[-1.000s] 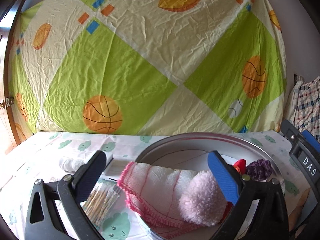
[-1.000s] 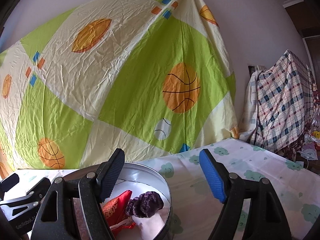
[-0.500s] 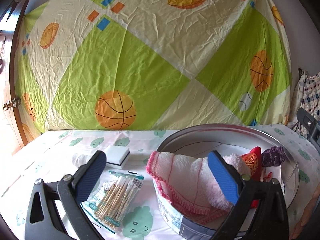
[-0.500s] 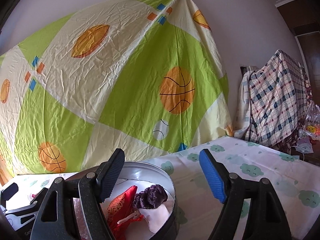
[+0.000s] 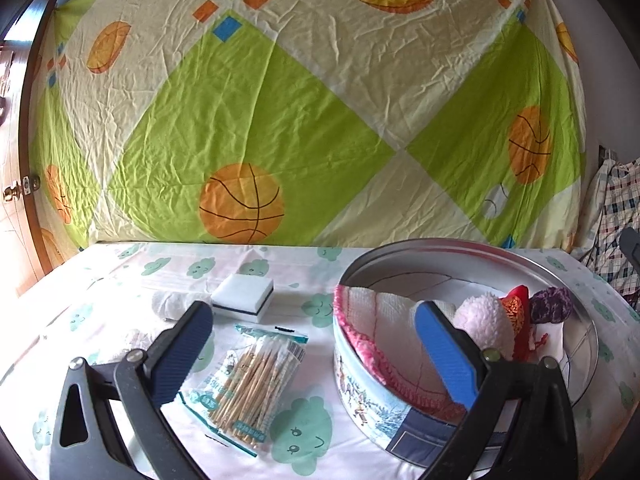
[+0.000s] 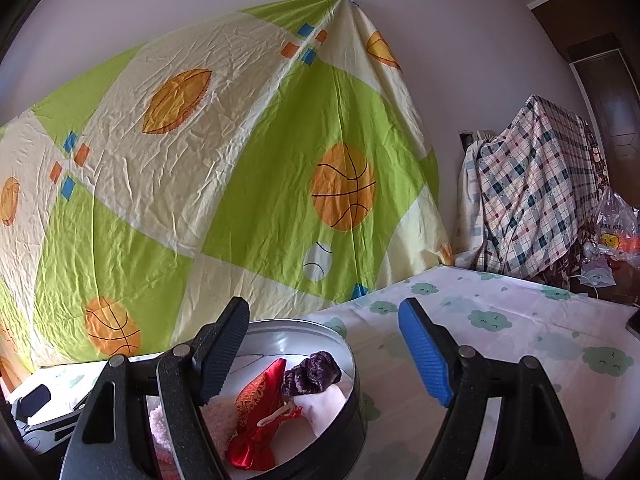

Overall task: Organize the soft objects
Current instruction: 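Withdraw both open tools from the tin toward the cotton-swab pack and plastic bag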

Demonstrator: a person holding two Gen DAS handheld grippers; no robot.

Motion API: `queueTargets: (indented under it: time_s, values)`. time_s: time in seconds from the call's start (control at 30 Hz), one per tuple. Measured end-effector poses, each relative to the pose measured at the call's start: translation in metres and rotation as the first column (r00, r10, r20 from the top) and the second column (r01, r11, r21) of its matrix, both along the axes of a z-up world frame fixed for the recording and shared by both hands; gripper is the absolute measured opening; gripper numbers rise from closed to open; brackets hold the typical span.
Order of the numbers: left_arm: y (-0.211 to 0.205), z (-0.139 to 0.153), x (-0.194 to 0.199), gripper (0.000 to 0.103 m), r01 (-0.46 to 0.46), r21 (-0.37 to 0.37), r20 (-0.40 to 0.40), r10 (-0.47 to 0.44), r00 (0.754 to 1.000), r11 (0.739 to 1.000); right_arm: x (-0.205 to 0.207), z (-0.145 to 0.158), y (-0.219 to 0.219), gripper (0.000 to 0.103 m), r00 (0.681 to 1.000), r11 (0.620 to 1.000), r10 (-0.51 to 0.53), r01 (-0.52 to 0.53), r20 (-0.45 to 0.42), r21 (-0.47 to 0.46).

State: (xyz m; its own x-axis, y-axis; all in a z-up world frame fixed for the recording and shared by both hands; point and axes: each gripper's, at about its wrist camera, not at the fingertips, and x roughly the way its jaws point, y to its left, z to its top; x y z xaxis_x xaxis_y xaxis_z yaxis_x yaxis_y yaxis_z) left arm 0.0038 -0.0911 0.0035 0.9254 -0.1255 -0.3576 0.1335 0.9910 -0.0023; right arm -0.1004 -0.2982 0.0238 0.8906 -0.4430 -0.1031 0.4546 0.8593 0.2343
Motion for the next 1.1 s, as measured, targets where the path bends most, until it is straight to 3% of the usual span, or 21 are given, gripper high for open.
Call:
queueTargets:
  time_s: [0.6, 1.1]
  values:
    - [0.061, -0.004, 0.019, 0.103, -0.069, -0.014, -0.052, 0.068, 0.996, 0.998, 0.012, -0.004, 0.088, 0.079, 0.986, 0.988, 0.153, -0.155, -0.061, -0.023]
    - [0.146, -0.012, 0.054, 0.103, -0.225, -0.042, -0.134, 0.217, 0.967, 0.974, 0.041, -0.013, 0.160, 0.079, 0.932, 0.946, 0.322, -0.324, -0.163, 0.016]
